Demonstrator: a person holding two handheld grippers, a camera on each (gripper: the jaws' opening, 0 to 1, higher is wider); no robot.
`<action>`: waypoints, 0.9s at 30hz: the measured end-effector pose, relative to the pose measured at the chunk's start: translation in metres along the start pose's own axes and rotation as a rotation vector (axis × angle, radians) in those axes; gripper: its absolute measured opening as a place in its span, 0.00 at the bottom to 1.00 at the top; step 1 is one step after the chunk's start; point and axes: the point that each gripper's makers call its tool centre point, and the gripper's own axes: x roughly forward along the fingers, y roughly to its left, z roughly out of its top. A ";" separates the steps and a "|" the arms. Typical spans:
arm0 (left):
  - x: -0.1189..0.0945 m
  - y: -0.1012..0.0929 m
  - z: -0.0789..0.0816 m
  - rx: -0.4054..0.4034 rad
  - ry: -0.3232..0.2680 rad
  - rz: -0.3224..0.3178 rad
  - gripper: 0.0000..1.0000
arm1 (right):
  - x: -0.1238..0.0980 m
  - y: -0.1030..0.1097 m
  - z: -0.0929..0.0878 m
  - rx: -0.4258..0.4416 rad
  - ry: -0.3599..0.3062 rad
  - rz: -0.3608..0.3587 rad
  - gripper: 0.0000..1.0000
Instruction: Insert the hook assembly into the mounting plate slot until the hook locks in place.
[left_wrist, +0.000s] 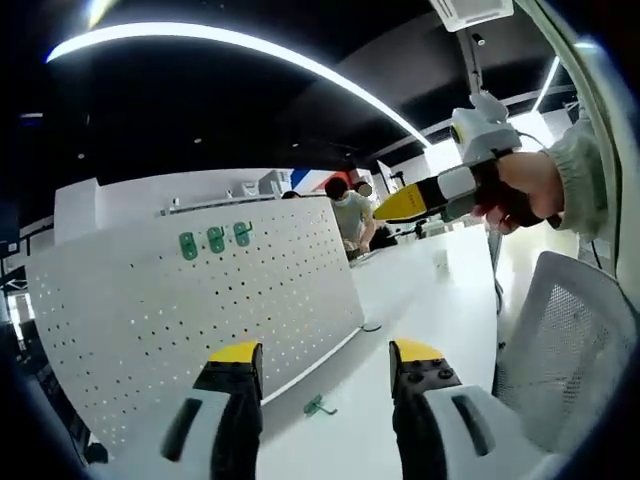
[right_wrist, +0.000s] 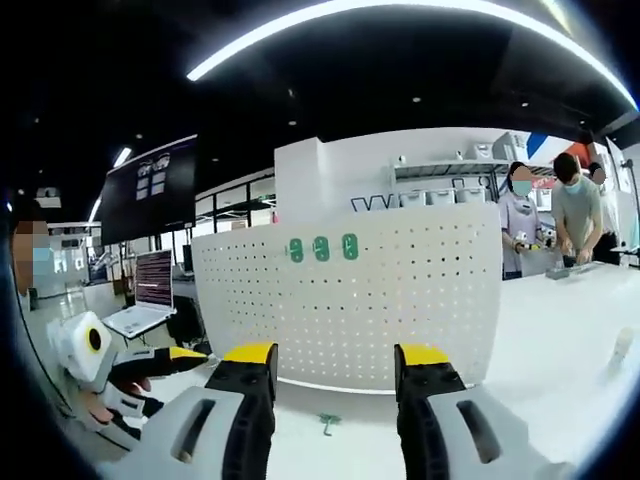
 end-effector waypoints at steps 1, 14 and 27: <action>0.000 0.000 0.000 0.000 0.000 0.000 0.53 | -0.001 -0.001 0.000 0.005 -0.001 0.000 0.45; 0.004 -0.009 -0.008 -0.017 0.032 -0.041 0.53 | 0.000 -0.004 -0.005 0.030 0.001 0.001 0.45; 0.007 -0.011 -0.009 0.003 0.059 -0.074 0.52 | 0.001 -0.011 -0.011 0.068 0.004 -0.005 0.45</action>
